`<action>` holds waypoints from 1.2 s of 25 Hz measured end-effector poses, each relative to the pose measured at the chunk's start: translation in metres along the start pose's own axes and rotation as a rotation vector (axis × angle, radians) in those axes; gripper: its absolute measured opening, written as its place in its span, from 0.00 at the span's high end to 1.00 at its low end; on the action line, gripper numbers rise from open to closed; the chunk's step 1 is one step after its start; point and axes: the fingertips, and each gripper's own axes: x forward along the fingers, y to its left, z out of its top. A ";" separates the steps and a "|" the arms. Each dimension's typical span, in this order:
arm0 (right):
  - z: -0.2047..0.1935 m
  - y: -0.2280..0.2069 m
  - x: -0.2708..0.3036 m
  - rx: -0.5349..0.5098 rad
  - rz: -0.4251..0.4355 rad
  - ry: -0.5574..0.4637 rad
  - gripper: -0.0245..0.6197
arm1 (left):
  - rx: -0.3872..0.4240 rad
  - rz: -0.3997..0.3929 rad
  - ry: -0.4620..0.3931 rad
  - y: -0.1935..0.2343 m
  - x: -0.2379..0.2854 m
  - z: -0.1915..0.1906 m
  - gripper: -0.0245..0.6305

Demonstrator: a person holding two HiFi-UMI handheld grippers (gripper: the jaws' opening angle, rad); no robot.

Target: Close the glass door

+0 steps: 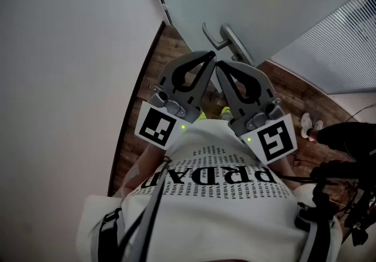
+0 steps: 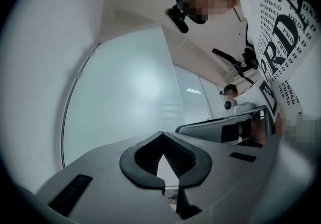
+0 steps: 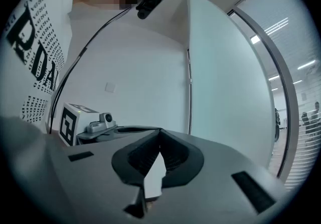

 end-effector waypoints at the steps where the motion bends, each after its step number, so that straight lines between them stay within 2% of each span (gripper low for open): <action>1: -0.001 0.000 0.001 0.000 -0.001 0.002 0.97 | 0.000 0.000 0.000 0.001 0.000 0.000 0.97; 13: 0.000 -0.001 0.002 -0.004 0.000 0.001 0.97 | -0.013 -0.001 -0.001 0.002 0.001 0.001 0.98; 17: 0.002 0.000 0.000 -0.006 0.010 -0.002 0.97 | -0.004 -0.031 0.000 0.000 0.001 0.002 0.97; 19: 0.004 -0.002 -0.001 0.001 -0.002 -0.002 0.97 | -0.024 -0.045 -0.007 0.001 0.001 0.002 0.97; 21: 0.006 -0.014 -0.006 0.011 -0.062 0.005 0.97 | -0.053 -0.041 -0.011 0.005 0.000 0.001 0.97; 23: 0.013 -0.039 -0.017 0.002 -0.186 0.005 0.96 | -0.061 -0.039 0.005 0.010 -0.001 -0.002 0.97; 25: 0.024 -0.067 -0.033 -0.047 -0.328 -0.004 0.96 | -0.070 -0.045 0.021 0.013 -0.002 -0.005 0.97; 27: 0.034 -0.086 -0.048 -0.102 -0.433 -0.017 0.96 | -0.074 -0.056 0.034 0.014 -0.001 -0.007 0.97; 30: 0.041 -0.096 -0.055 -0.132 -0.472 -0.018 0.93 | -0.070 -0.082 0.045 0.011 0.002 -0.008 0.97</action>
